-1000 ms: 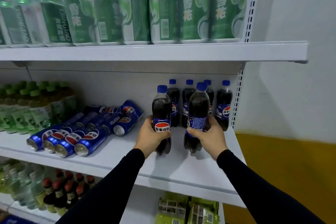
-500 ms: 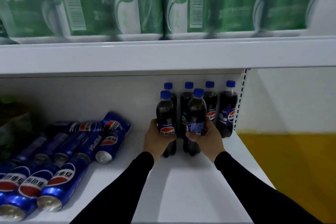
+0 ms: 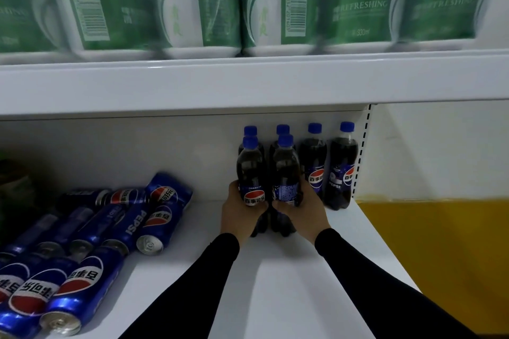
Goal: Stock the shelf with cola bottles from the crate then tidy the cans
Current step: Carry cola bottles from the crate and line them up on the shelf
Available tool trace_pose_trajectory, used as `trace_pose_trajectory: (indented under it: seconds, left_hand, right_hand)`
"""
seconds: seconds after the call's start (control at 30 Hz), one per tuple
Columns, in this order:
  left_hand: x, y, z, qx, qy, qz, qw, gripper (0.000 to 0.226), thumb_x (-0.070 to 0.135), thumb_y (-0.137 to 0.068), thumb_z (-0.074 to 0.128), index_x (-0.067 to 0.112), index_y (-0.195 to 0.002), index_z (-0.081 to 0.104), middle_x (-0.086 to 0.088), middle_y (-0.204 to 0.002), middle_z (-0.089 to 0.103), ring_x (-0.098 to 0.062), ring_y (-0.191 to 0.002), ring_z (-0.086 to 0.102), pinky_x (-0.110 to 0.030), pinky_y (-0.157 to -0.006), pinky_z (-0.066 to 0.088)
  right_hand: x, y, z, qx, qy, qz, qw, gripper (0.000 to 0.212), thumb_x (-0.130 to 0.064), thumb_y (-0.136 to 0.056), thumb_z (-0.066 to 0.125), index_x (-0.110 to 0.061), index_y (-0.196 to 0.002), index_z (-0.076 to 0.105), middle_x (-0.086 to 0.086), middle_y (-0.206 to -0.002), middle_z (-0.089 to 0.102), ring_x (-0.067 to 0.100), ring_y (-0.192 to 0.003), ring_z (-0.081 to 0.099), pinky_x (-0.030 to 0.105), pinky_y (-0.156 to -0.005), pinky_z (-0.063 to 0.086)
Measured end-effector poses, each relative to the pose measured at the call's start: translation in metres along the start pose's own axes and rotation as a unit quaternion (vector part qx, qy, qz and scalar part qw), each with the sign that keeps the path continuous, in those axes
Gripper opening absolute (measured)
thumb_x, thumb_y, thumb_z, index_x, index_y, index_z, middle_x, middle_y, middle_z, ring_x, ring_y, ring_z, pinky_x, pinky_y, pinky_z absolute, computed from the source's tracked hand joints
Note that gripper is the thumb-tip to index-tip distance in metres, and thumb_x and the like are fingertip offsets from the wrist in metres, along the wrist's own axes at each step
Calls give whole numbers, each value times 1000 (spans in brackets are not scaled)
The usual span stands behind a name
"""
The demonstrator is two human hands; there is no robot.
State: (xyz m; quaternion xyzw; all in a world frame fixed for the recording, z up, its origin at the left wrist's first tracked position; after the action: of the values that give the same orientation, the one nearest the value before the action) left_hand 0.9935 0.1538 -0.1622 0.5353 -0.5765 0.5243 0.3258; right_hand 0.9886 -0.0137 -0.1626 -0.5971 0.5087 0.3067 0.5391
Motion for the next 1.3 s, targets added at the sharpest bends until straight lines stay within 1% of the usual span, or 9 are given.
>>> trace_pose_trajectory:
  seconds: [0.07, 0.23, 0.37, 0.43, 0.57, 0.87, 1.0, 1.17, 1.3]
  left_hand:
    - [-1, 0, 2, -5, 1, 4, 1000, 64, 11, -76, 80, 20, -128, 46, 3, -111, 64, -14, -96, 62, -17, -77, 48]
    - [0, 0, 5, -24, -17, 18, 999, 70, 15, -79, 78, 19, -137, 40, 7, -113, 59, -10, -99, 58, -19, -82, 45]
    - [-8, 3, 4, -51, -30, 6, 998, 75, 11, -78, 77, 20, -141, 36, 9, -113, 57, -10, -102, 57, -18, -81, 43]
    - [-16, 4, 5, -64, -31, -1, 997, 78, 10, -78, 77, 21, -142, 35, 6, -119, 59, -15, -110, 59, -21, -87, 44]
    - [-23, -2, 8, -83, -44, -11, 996, 79, 10, -81, 74, 22, -146, 30, 0, -131, 59, -20, -119, 57, -26, -96, 44]
    - [-26, -7, 11, -97, -25, -32, 994, 81, 4, -84, 70, 23, -149, 24, 2, -132, 54, -15, -119, 52, -26, -99, 42]
    - [-23, -6, 12, -111, -12, -31, 993, 80, 0, -85, 67, 21, -149, 23, 3, -132, 51, -13, -121, 49, -28, -104, 40]
    - [-21, -8, 12, -124, -10, -33, 992, 80, -1, -82, 70, 20, -146, 26, 3, -129, 51, -12, -119, 50, -25, -100, 41]
    - [-17, -9, 6, -110, 0, -50, 993, 72, -3, -76, 75, 24, -129, 36, -3, -123, 59, -16, -108, 60, -22, -83, 51]
  right_hand:
    - [-1, 0, 0, -11, 3, -1, 1000, 66, -15, -78, 79, -38, -129, 44, -16, -120, 60, 2, -108, 57, 20, -94, 46]
    - [-5, 2, -1, -12, 11, -8, 1000, 70, -15, -82, 75, -29, -141, 39, -18, -123, 54, -1, -110, 50, 1, -82, 38]
    - [-2, 3, -4, -24, 15, -4, 1000, 69, -17, -79, 78, -34, -136, 41, -16, -125, 57, 0, -111, 54, 9, -90, 42]
    - [3, 5, -6, -26, 28, 7, 999, 69, -19, -77, 80, -30, -135, 44, -15, -122, 59, 3, -111, 57, 10, -87, 43]
    - [13, 7, -5, -24, 60, 34, 997, 60, -22, -80, 77, -21, -133, 49, -6, -123, 62, 13, -112, 59, 24, -92, 46]
    - [10, 5, 2, -22, 80, 19, 996, 55, -18, -88, 69, -21, -137, 45, -8, -126, 57, 5, -111, 51, 19, -93, 39]
    - [14, 3, 3, -33, 87, 23, 995, 58, -20, -89, 67, -21, -141, 40, -6, -134, 54, 11, -121, 51, 22, -99, 39]
    - [21, -1, 1, -49, 88, 61, 993, 64, -26, -85, 71, -22, -141, 40, -5, -132, 57, 15, -120, 54, 26, -98, 42]
    - [22, 3, -5, -57, 90, 64, 992, 62, -35, -79, 75, -25, -134, 48, -8, -124, 62, 11, -112, 59, 24, -91, 46]
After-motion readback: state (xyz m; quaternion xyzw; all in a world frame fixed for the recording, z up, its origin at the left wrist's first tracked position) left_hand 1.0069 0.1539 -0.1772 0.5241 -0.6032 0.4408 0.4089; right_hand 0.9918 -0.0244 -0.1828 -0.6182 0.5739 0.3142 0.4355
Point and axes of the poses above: each hand's wrist, its own y-axis away from the middle knuckle, its own z-axis out of the palm, x = y × z, the point moved 5 cm from there along -y, towards the middle knuckle
